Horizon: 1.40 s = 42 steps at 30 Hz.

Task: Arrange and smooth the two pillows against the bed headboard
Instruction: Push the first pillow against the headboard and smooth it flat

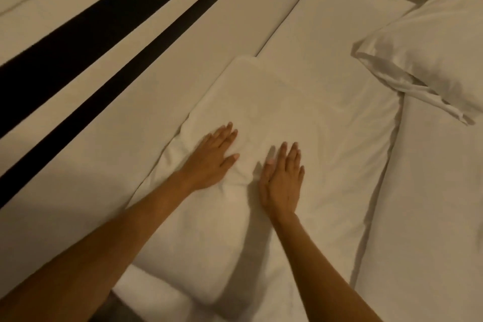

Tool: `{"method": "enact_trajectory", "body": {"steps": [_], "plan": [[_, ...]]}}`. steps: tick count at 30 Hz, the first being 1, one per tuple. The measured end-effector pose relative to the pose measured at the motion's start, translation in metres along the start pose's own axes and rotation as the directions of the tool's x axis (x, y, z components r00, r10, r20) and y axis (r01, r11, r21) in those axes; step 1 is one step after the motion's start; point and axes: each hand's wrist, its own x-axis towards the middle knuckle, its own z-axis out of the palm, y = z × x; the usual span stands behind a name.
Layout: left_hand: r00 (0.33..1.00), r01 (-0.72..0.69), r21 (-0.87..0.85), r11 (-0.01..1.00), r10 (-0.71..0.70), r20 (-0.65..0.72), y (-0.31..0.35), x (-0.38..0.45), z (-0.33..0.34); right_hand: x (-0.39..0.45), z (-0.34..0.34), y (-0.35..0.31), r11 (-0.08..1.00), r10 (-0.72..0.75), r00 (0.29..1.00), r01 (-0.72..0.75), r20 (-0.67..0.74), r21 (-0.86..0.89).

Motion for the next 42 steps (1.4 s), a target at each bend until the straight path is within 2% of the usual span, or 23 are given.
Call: {"method": "enact_trajectory", "body": {"steps": [4,6,12,15,18,21,23,30,35,39,42], "plan": [[0.999,-0.010,0.117,0.993,0.004,0.046,-0.021,-0.056,0.035,-0.056,0.033,0.017,0.998,-0.017,0.986,0.027,0.167,-0.054],[0.998,0.047,0.153,0.987,-0.051,0.023,-0.041,-0.076,0.041,-0.069,0.038,0.040,0.995,0.020,0.985,-0.002,0.174,-0.103],[0.965,0.248,0.227,0.942,-0.260,0.025,-0.089,-0.132,0.035,-0.090,0.004,0.099,0.933,0.311,0.938,-0.270,0.155,-0.238],[0.953,0.292,0.234,0.927,-0.303,0.012,-0.080,-0.142,0.020,-0.100,-0.009,0.088,0.948,0.242,0.967,-0.217,0.082,-0.232],[0.968,0.244,0.126,0.962,-0.233,-0.094,-0.043,-0.129,0.013,-0.116,-0.002,0.048,0.983,0.097,0.995,-0.092,0.027,-0.158],[0.972,0.171,-0.003,0.985,-0.170,-0.162,-0.004,-0.115,0.024,-0.140,0.018,0.011,0.994,-0.087,0.995,0.091,0.056,-0.068],[0.969,0.186,-0.004,0.983,-0.184,-0.167,0.002,-0.119,0.043,-0.158,0.037,0.006,0.988,-0.151,0.982,0.154,0.118,-0.022],[0.945,0.312,0.113,0.943,-0.296,-0.139,-0.043,-0.178,0.094,-0.196,0.065,0.083,0.984,-0.120,0.972,0.143,0.202,-0.105],[0.906,0.423,0.133,0.896,-0.415,-0.087,-0.051,-0.195,0.082,-0.204,0.041,0.105,0.988,0.133,0.923,-0.097,0.361,-0.117],[0.853,0.513,0.173,0.841,-0.522,0.011,-0.042,-0.199,0.054,-0.200,0.005,0.099,0.979,0.146,0.898,-0.071,0.416,-0.190],[0.836,0.536,0.170,0.827,-0.548,0.031,-0.014,-0.195,0.023,-0.188,-0.033,0.092,0.964,0.093,0.899,0.026,0.429,-0.263]]}}
